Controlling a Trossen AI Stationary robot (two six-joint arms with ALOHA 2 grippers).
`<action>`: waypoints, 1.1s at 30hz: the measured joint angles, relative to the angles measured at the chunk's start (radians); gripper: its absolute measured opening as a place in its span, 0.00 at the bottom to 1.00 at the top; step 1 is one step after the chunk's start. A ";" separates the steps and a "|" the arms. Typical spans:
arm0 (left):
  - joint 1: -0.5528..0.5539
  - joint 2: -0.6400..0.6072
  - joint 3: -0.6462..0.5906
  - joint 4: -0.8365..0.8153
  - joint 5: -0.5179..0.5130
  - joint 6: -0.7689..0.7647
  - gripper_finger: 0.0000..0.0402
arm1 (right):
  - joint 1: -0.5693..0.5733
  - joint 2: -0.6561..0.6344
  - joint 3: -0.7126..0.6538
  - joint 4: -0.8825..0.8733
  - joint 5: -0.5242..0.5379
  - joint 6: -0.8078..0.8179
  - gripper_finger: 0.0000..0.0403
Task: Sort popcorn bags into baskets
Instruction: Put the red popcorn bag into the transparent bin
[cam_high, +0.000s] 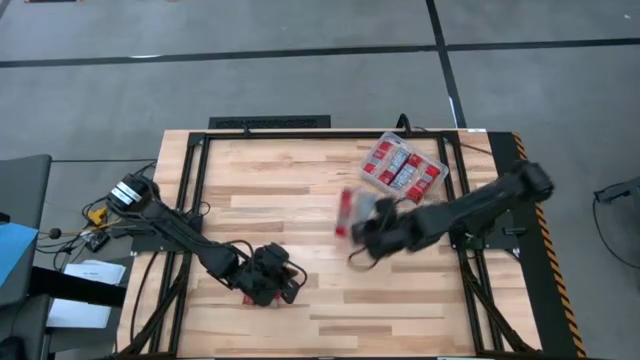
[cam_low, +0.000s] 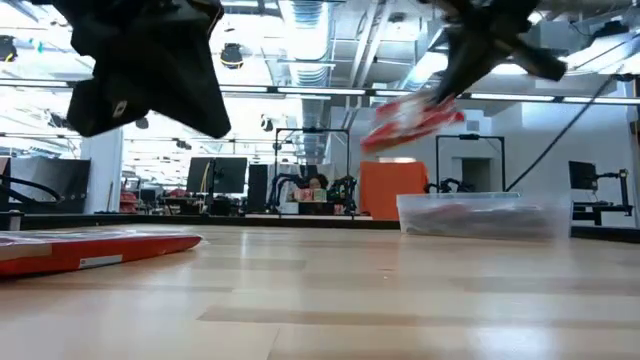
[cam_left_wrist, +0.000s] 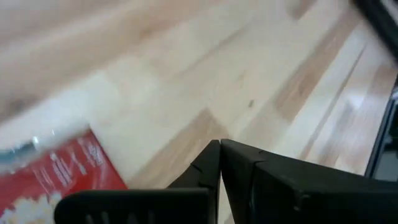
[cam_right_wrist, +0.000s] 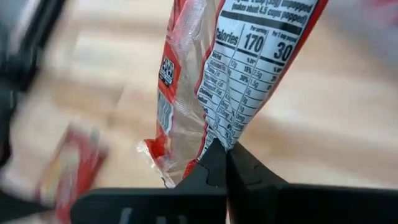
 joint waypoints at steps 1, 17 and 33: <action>0.000 -0.008 0.000 0.000 -0.014 0.003 0.00 | -0.016 -0.056 -0.021 -0.045 0.025 0.027 0.01; 0.009 -0.020 0.000 -0.020 -0.037 0.012 0.00 | -0.266 -0.701 -0.489 -0.238 0.093 0.376 0.02; 0.035 -0.020 0.000 -0.043 -0.007 0.046 0.00 | -0.619 -0.699 -0.551 -0.160 -0.094 -0.015 0.04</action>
